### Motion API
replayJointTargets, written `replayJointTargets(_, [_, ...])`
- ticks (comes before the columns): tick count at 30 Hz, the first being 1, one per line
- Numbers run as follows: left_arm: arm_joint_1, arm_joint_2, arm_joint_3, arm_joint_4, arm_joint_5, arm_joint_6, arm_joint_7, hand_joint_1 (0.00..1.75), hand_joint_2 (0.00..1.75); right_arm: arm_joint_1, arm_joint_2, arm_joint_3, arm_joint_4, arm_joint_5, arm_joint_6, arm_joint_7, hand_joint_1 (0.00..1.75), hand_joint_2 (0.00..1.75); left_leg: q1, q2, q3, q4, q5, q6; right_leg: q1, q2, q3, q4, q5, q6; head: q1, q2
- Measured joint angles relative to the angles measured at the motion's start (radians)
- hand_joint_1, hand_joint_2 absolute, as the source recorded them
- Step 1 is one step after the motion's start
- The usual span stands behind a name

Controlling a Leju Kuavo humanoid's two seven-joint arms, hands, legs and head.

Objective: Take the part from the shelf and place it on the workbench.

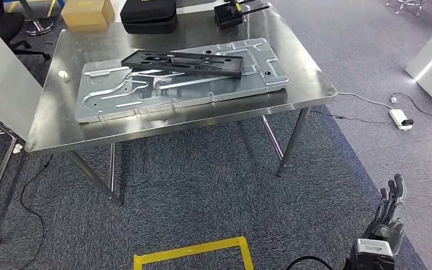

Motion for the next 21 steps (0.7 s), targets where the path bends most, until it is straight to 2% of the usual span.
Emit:
replayJointTargets(1, [0.0, 0.001, 0.0, 0.0, 0.0, 0.0, 0.0, 0.0, 0.0, 0.0, 0.004, -0.014, 0.002, -0.021, 0.03, -0.003, 0.0, 0.0, -0.003, 0.0, 0.003, -0.015, -0.001, 0.003, -0.001, -0.001, -0.001, -0.002, 0.008, 0.007, 0.0, 0.0])
replayJointTargets(3, [0.0, 0.0, 0.001, 0.0, -0.001, 0.0, -0.001, 0.0, 0.0, 0.0, 0.013, -0.051, 0.007, -0.063, 0.094, -0.008, 0.0, 0.0, -0.001, 0.003, -0.009, -0.021, 0.017, 0.012, -0.002, -0.001, -0.003, -0.004, 0.017, 0.02, 0.0, 0.0])
replayJointTargets(4, [0.0, 0.0, 0.002, 0.0, -0.001, -0.001, -0.001, 0.0, 0.0, 0.0, 0.017, -0.075, 0.012, -0.082, 0.129, -0.009, 0.0, 0.0, 0.001, 0.004, -0.017, -0.025, 0.028, 0.019, -0.003, 0.0, -0.01, 0.008, 0.0, 0.025, 0.0, 0.0])
replayJointTargets(5, [0.0, 0.0, 0.002, 0.0, -0.002, -0.001, -0.001, 0.0, 0.0, -0.001, 0.022, -0.103, 0.018, -0.098, 0.166, -0.01, 0.0, 0.0, 0.004, 0.007, -0.026, -0.029, 0.04, 0.026, -0.003, 0.002, -0.021, 0.038, -0.033, 0.029, 0.001, 0.0])
replayJointTargets(7, [0.001, 0.0, 0.004, 0.0, -0.002, -0.001, -0.002, 0.0, 0.0, -0.006, 0.035, -0.169, 0.04, -0.113, 0.248, -0.01, 0.0, 0.0, 0.004, 0.009, -0.051, -0.028, 0.06, 0.036, -0.007, 0.004, -0.056, 0.152, -0.13, 0.035, 0.002, 0.0])
replayJointTargets(8, [0.001, 0.0, 0.005, 0.0, -0.003, -0.001, -0.002, 0.0, 0.0, -0.01, 0.044, -0.209, 0.057, -0.111, 0.29, -0.008, 0.0, 0.0, 0.003, 0.01, -0.063, -0.026, 0.068, 0.037, -0.008, 0.004, -0.068, 0.212, -0.163, 0.038, 0.002, 0.0])
replayJointTargets(9, [0.001, 0.001, 0.007, 0.0, -0.003, -0.001, -0.002, 0.0, 0.0, -0.018, 0.053, -0.254, 0.079, -0.106, 0.331, -0.005, 0.0, 0.0, 0.002, 0.01, -0.076, -0.023, 0.077, 0.036, -0.009, 0.003, -0.069, 0.25, -0.175, 0.041, 0.002, 0.0])
replayJointTargets(10, [0.001, 0.0, 0.01, 0.0, -0.004, -0.001, -0.002, 0.0, 0.0, -0.026, 0.061, -0.301, 0.103, -0.098, 0.366, -0.003, 0.0, 0.0, 0.001, 0.01, -0.088, -0.018, 0.084, 0.035, -0.009, 0.003, -0.052, 0.252, -0.165, 0.042, 0.002, 0.0])
replayJointTargets(11, [0.002, 0.0, 0.013, 0.0, -0.005, -0.001, -0.002, 0.0, 0.0, -0.036, 0.071, -0.353, 0.13, -0.088, 0.399, -0.002, 0.0, 0.0, 0.001, 0.01, -0.101, -0.012, 0.09, 0.033, -0.009, 0.003, -0.016, 0.216, -0.143, 0.041, 0.002, 0.0])
replayJointTargets(12, [0.002, 0.0, 0.017, 0.0, -0.007, -0.001, -0.002, 0.0, 0.0, -0.045, 0.079, -0.403, 0.155, -0.08, 0.424, -0.004, 0.0, 0.0, 0.001, 0.009, -0.112, -0.004, 0.094, 0.031, -0.008, 0.003, 0.035, 0.148, -0.121, 0.038, 0.002, 0.0])
replayJointTargets(13, [0.002, -0.001, 0.02, 0.0, -0.008, -0.001, -0.002, 0.0, 0.0, -0.055, 0.086, -0.447, 0.176, -0.073, 0.443, -0.007, 0.0, 0.0, 0.0, 0.008, -0.123, 0.004, 0.097, 0.027, -0.006, 0.003, 0.084, 0.076, -0.111, 0.034, 0.001, 0.0])
replayJointTargets(14, [0.003, -0.002, 0.022, 0.0, -0.01, -0.001, -0.002, 0.0, 0.0, -0.062, 0.093, -0.486, 0.195, -0.067, 0.458, -0.01, 0.0, 0.0, -0.001, 0.007, -0.131, 0.01, 0.1, 0.023, -0.003, 0.003, 0.117, 0.023, -0.104, 0.029, 0.001, 0.0])
replayJointTargets(15, [0.003, -0.003, 0.024, 0.0, -0.011, -0.001, -0.002, 0.0, 0.0, -0.069, 0.099, -0.518, 0.21, -0.062, 0.466, -0.012, 0.0, 0.0, -0.002, 0.007, -0.136, 0.015, 0.103, 0.018, 0.0, 0.003, 0.135, -0.011, -0.107, 0.024, 0.001, 0.0])
replayJointTargets(16, [0.001, -0.003, 0.025, 0.0, -0.011, 0.0, -0.003, 0.0, 0.0, -0.077, 0.106, -0.545, 0.224, -0.057, 0.472, -0.009, 0.0, 0.0, -0.002, 0.007, -0.139, 0.016, 0.106, 0.012, 0.003, 0.004, 0.135, -0.02, -0.109, 0.019, 0.001, 0.0])
replayJointTargets(18, [-0.001, -0.004, 0.026, 0.0, -0.012, 0.001, -0.007, 0.0, 0.0, -0.094, 0.12, -0.605, 0.257, -0.042, 0.485, 0.0, 0.0, 0.0, -0.003, 0.007, -0.144, 0.018, 0.108, 0.0, 0.0, 0.004, 0.125, -0.028, -0.1, 0.008, 0.001, 0.0])
replayJointTargets(19, [-0.001, -0.004, 0.027, 0.0, -0.013, 0.002, -0.01, 0.0, 0.0, -0.106, 0.126, -0.639, 0.28, -0.032, 0.494, 0.004, 0.0, 0.0, -0.002, 0.005, -0.151, 0.029, 0.097, -0.006, -0.003, 0.003, 0.119, -0.03, -0.094, 0.001, 0.0, 0.0])
replayJointTargets(20, [-0.001, -0.004, 0.029, 0.0, -0.014, 0.004, -0.012, 0.0, 0.0, -0.117, 0.131, -0.676, 0.307, -0.019, 0.507, 0.005, 0.0, 0.0, -0.001, 0.004, -0.164, 0.058, 0.07, -0.012, -0.006, 0.002, 0.112, -0.033, -0.086, -0.006, 0.0, 0.0])
replayJointTargets(21, [0.0, -0.004, 0.03, 0.0, -0.015, 0.005, -0.015, 0.0, 0.0, -0.129, 0.134, -0.716, 0.339, -0.004, 0.521, 0.003, 0.0, 0.0, 0.001, 0.002, -0.182, 0.107, 0.03, -0.017, -0.007, 0.001, 0.105, -0.034, -0.079, -0.01, -0.001, 0.0])
